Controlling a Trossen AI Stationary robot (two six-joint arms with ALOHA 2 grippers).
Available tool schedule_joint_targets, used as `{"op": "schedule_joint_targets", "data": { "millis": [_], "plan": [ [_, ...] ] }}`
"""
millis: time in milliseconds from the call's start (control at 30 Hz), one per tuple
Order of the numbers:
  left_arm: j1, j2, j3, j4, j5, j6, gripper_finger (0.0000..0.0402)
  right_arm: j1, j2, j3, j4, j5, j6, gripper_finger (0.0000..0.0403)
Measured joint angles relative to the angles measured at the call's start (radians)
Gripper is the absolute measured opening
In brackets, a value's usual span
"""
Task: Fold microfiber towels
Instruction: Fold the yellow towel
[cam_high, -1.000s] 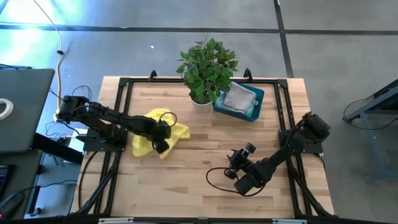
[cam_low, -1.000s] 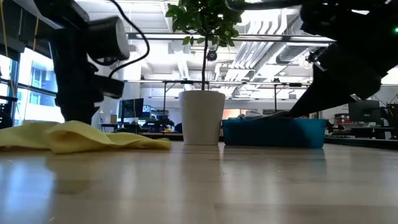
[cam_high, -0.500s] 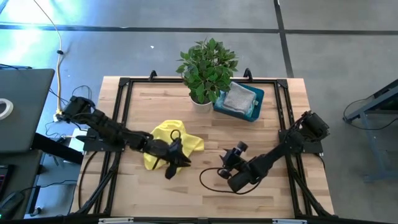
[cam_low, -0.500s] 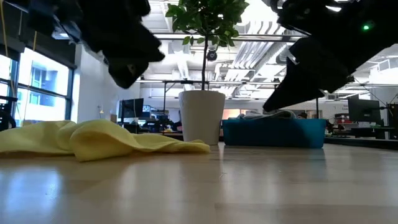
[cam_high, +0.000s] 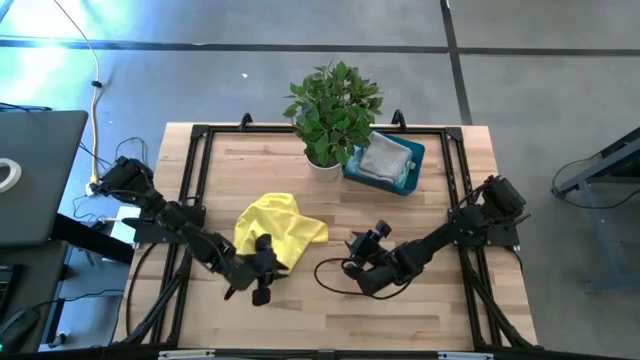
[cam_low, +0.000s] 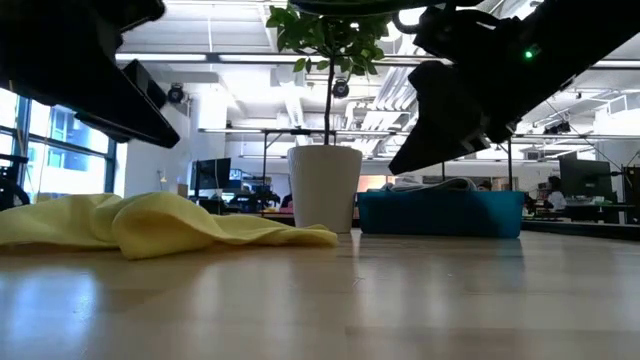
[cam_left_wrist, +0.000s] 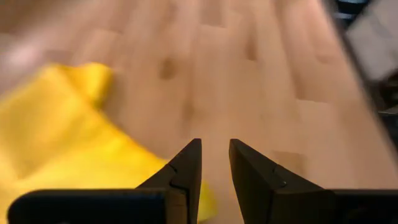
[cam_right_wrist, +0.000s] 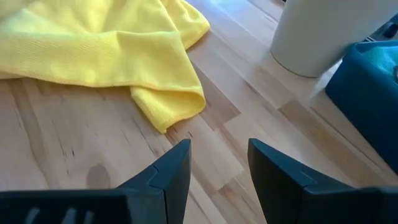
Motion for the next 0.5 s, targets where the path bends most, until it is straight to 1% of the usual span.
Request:
{"op": "schedule_joint_targets", "data": {
  "millis": [100, 167, 233, 300, 400, 500],
  "plan": [
    [-0.043, 0.0, 0.0, -0.04, -0.151, -0.001, 0.0074, -0.004, 0.0, 0.0, 0.015, 0.001, -0.015, 0.0153],
    [-0.063, 0.002, 0.0, -0.036, -0.204, -0.007, 0.0074, -0.007, 0.0, 0.0, 0.016, 0.001, -0.012, 0.0153],
    [-0.077, 0.016, 0.001, -0.022, -0.202, -0.018, 0.0076, -0.006, 0.0, 0.0, 0.017, -0.001, -0.012, 0.0153],
    [-0.089, 0.036, 0.008, -0.024, -0.173, -0.035, 0.0084, -0.006, 0.0, 0.0, 0.015, -0.007, -0.012, 0.0153],
    [-0.105, 0.089, 0.042, -0.033, -0.152, -0.071, 0.0109, -0.007, 0.0, 0.0, 0.018, -0.019, -0.014, 0.0153],
    [-0.114, 0.153, 0.097, -0.051, -0.151, -0.056, 0.0141, -0.011, 0.0, -0.001, 0.019, -0.026, -0.014, 0.0153]
  ]
}}
